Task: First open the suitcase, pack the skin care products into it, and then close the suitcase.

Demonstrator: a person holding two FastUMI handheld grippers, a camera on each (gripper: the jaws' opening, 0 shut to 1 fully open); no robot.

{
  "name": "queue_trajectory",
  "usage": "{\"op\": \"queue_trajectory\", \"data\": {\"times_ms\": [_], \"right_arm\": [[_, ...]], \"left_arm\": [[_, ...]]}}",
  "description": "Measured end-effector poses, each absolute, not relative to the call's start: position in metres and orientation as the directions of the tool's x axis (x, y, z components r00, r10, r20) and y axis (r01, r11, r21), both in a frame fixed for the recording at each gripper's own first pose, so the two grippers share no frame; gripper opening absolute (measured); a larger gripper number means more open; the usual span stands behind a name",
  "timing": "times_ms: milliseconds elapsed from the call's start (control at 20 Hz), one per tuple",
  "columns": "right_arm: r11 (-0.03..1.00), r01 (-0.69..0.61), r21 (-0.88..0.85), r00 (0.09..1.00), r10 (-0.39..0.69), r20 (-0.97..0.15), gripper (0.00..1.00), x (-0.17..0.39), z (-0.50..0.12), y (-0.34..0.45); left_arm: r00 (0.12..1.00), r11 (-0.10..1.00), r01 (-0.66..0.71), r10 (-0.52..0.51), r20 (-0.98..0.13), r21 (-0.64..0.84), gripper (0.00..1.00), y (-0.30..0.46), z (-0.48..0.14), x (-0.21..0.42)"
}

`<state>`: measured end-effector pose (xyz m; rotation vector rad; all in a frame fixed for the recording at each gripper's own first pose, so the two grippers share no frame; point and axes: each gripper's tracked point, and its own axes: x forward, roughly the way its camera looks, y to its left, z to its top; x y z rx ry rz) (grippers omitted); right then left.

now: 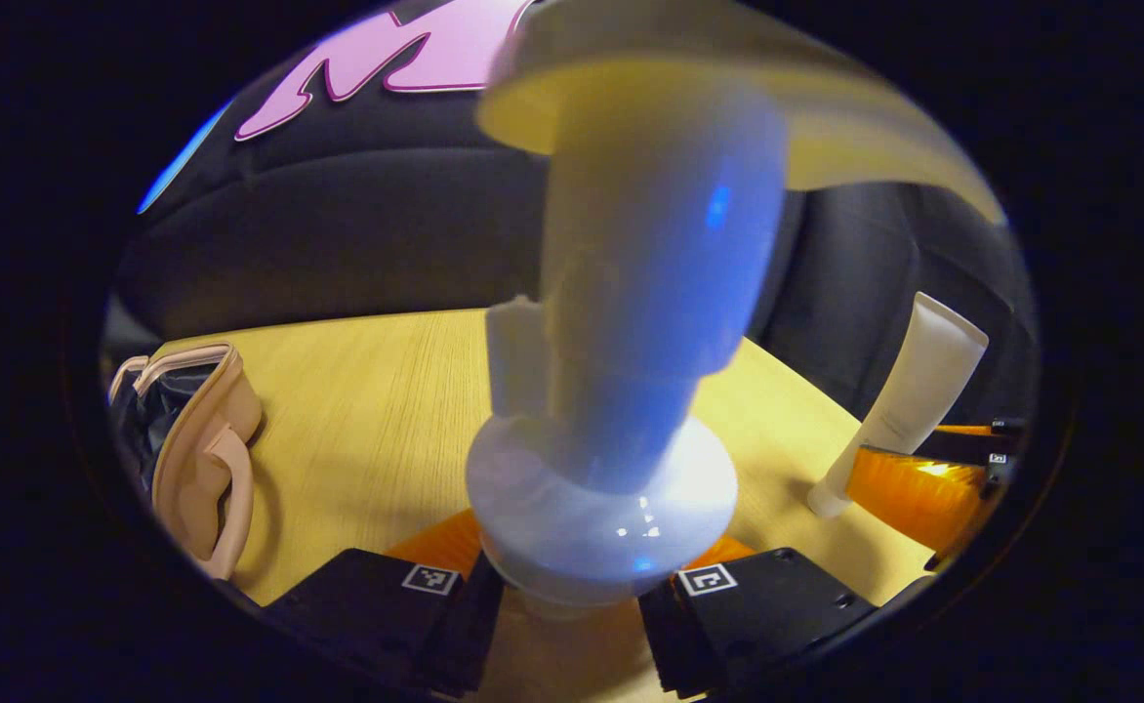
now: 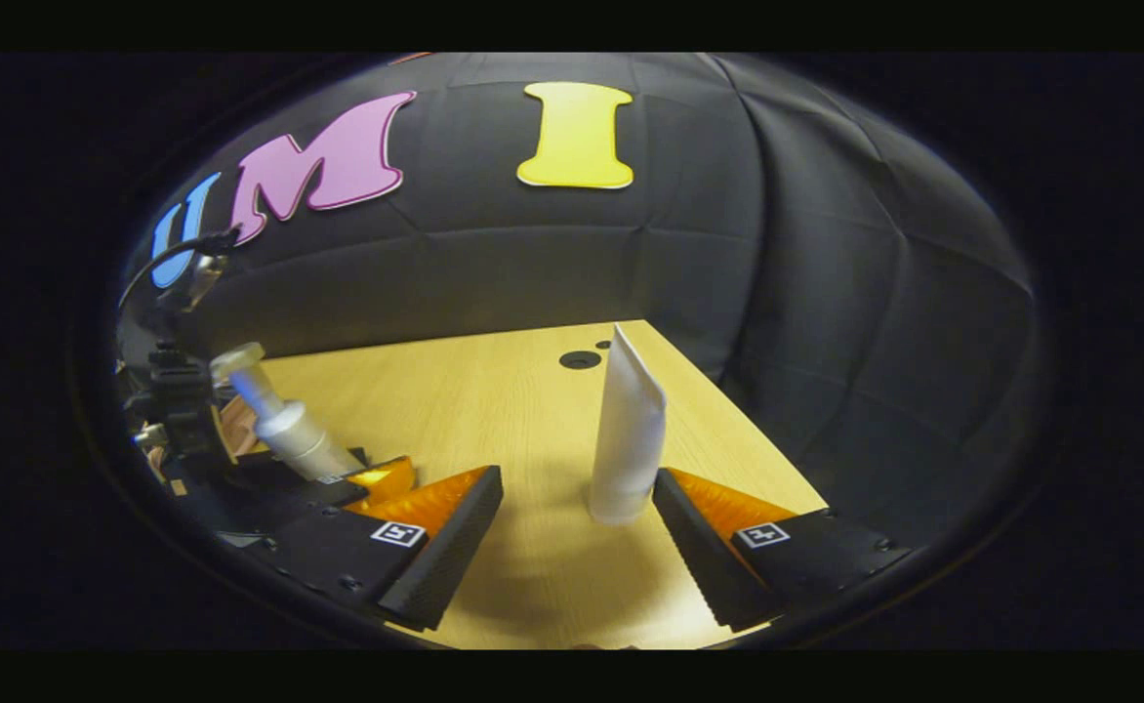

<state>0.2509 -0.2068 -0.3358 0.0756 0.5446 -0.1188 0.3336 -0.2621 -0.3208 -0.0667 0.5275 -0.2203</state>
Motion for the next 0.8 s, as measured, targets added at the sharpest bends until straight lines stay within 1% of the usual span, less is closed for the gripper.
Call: {"op": "queue_trajectory", "data": {"times_ms": [200,400,450,550,600,650,700,750,800], "right_arm": [[0.984,0.176,0.029,0.843,-0.135,-0.52,0.98,0.269,-0.354,-0.219],[0.978,0.206,0.01,0.836,-0.171,-0.521,0.98,0.282,-0.367,-0.229],[0.978,0.208,-0.005,0.836,-0.181,-0.518,0.95,0.283,-0.369,-0.231],[0.978,0.204,-0.034,0.835,-0.192,-0.516,0.59,0.284,-0.372,-0.233],[0.98,0.197,-0.044,0.837,-0.191,-0.513,0.52,0.285,-0.373,-0.233],[0.982,0.183,-0.05,0.843,-0.183,-0.505,0.51,0.287,-0.371,-0.231],[0.985,0.158,-0.065,0.847,-0.169,-0.504,0.44,0.286,-0.371,-0.227],[0.987,0.142,-0.079,0.847,-0.163,-0.506,0.44,0.282,-0.37,-0.224],[0.989,0.125,-0.084,0.853,-0.15,-0.5,0.4,0.279,-0.366,-0.221]], "left_arm": [[0.838,0.972,0.208,-0.236,-0.492,-0.111,0.63,-0.253,-0.321,0.33],[0.837,0.972,0.204,-0.235,-0.495,-0.116,0.63,-0.239,-0.321,0.32],[0.837,0.972,0.206,-0.233,-0.496,-0.11,0.63,-0.237,-0.321,0.317],[0.836,0.973,0.21,-0.231,-0.497,-0.1,0.64,-0.234,-0.321,0.313],[0.836,0.973,0.209,-0.23,-0.499,-0.097,0.64,-0.233,-0.322,0.311],[0.836,0.973,0.208,-0.229,-0.499,-0.098,0.64,-0.232,-0.322,0.308],[0.837,0.974,0.201,-0.226,-0.499,-0.103,0.63,-0.23,-0.322,0.307],[0.838,0.975,0.195,-0.222,-0.499,-0.106,0.64,-0.229,-0.321,0.305],[0.841,0.978,0.184,-0.206,-0.5,-0.094,0.64,-0.225,-0.322,0.305]]}}
